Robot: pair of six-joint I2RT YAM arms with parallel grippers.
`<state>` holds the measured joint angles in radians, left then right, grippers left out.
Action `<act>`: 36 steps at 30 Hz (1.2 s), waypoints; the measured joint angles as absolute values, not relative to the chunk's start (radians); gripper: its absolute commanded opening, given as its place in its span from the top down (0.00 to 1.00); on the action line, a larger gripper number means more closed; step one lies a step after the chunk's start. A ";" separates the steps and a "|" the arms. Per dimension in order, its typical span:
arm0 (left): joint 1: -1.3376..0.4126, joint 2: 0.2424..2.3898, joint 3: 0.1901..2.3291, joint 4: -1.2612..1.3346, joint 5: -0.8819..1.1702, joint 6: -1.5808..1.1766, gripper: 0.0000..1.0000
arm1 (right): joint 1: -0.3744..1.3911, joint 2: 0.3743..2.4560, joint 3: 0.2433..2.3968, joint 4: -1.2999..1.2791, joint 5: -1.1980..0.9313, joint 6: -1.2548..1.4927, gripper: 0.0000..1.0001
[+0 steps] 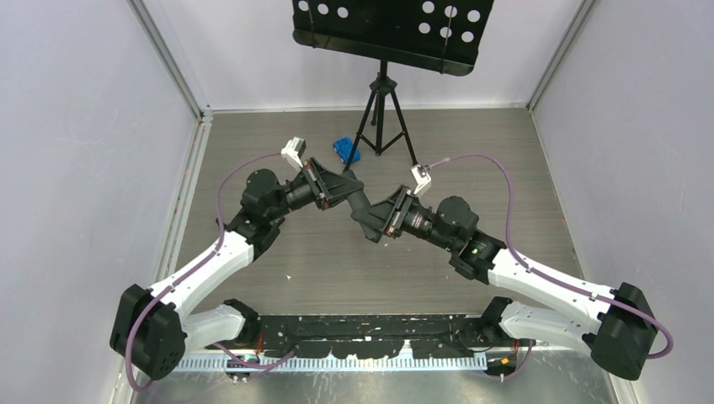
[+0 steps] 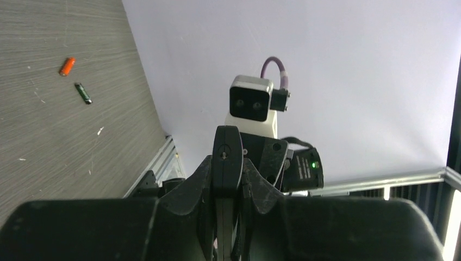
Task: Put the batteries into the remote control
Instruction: Load the battery cover into the remote control, then turn over the remote control at the center of the board.
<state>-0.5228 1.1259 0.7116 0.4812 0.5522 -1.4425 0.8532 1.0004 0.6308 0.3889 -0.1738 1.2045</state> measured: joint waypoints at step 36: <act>-0.530 1.070 0.870 0.065 0.754 -0.998 0.01 | 0.813 1.032 0.778 0.080 -0.424 0.844 1.00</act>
